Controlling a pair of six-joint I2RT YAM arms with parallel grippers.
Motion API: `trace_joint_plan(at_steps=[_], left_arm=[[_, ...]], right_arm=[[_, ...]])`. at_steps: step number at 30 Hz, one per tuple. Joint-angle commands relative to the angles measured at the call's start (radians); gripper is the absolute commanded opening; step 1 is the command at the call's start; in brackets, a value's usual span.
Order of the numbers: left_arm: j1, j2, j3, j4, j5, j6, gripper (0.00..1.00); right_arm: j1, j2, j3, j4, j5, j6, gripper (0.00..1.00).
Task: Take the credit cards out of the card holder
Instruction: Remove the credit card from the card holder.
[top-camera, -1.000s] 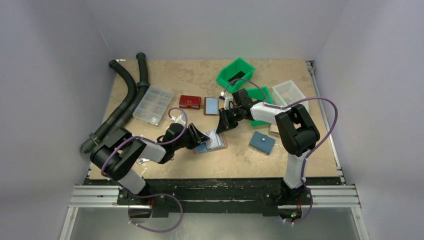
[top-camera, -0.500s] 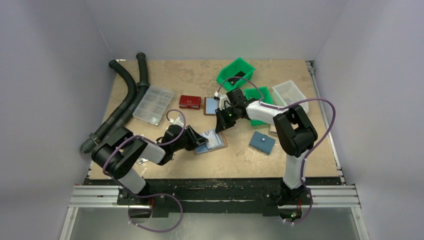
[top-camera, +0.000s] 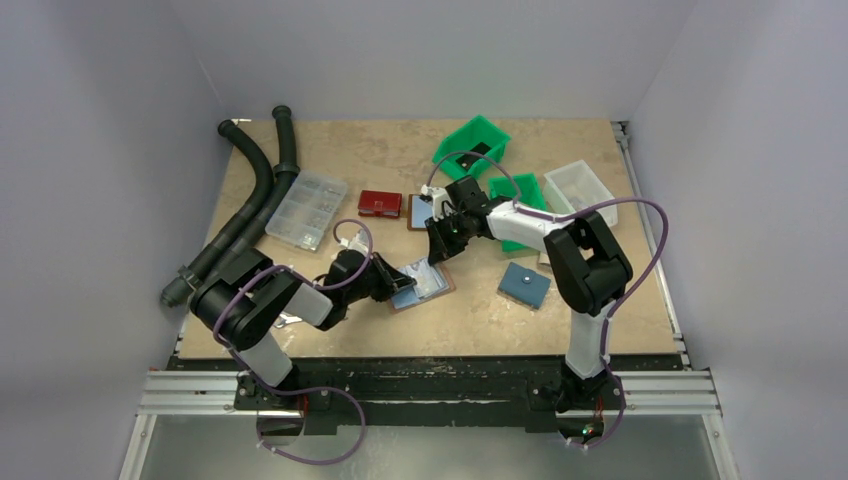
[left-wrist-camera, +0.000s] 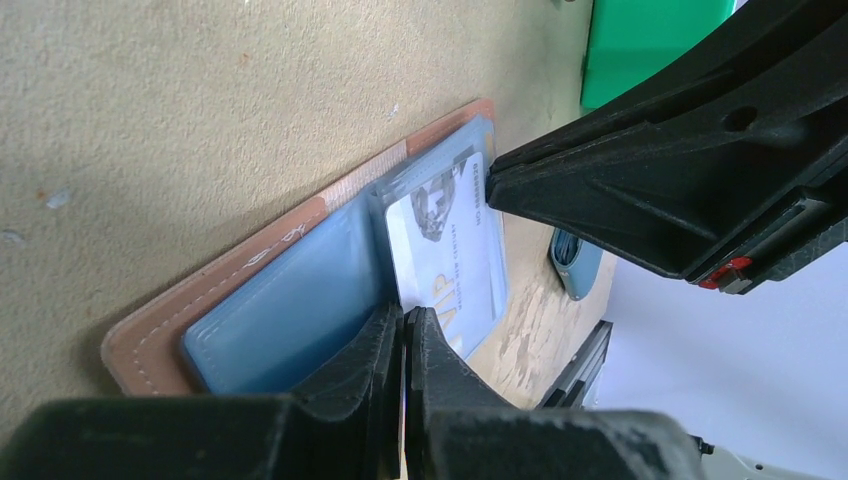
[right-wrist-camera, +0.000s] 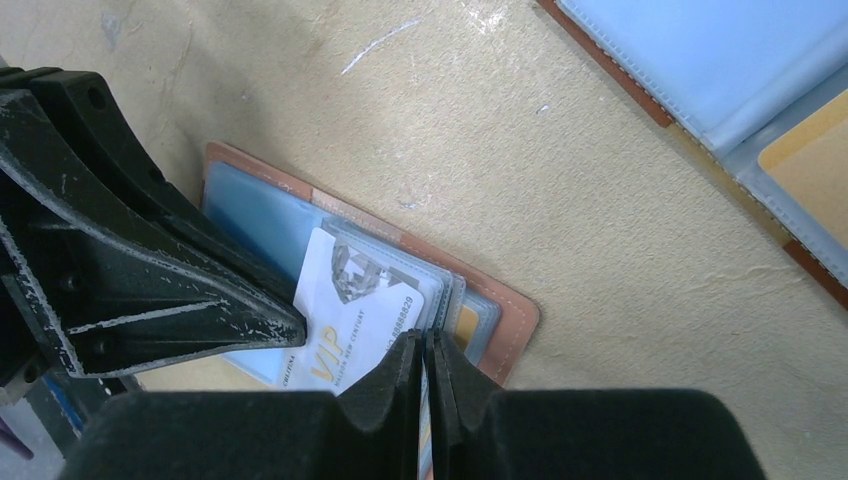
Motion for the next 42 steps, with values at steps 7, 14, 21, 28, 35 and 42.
trace_joint_plan(at_steps=[7, 14, 21, 28, 35, 42], left_arm=[[0.021, -0.025, -0.043, -0.184, -0.051, 0.091, 0.0], [0.035, -0.133, -0.06, -0.304, -0.067, 0.151, 0.0], [0.038, -0.214, -0.079, -0.36, -0.068, 0.174, 0.0], [0.043, -0.355, -0.05, -0.511, -0.101, 0.266, 0.0], [0.043, -0.504, -0.04, -0.566, -0.116, 0.404, 0.0], [0.043, -0.585, -0.012, -0.551, -0.028, 0.564, 0.0]], right_arm=[[0.031, 0.079, -0.025, -0.021, 0.134, -0.055, 0.13], [0.031, 0.084, -0.022, -0.022, 0.135, -0.058, 0.13], [0.029, 0.074, -0.017, -0.026, 0.128, -0.066, 0.13], [0.025, 0.012, -0.003, -0.04, 0.029, -0.121, 0.18], [-0.014, -0.097, 0.012, -0.105, -0.166, -0.261, 0.44], [-0.04, -0.189, 0.05, -0.276, -0.326, -0.528, 0.65]])
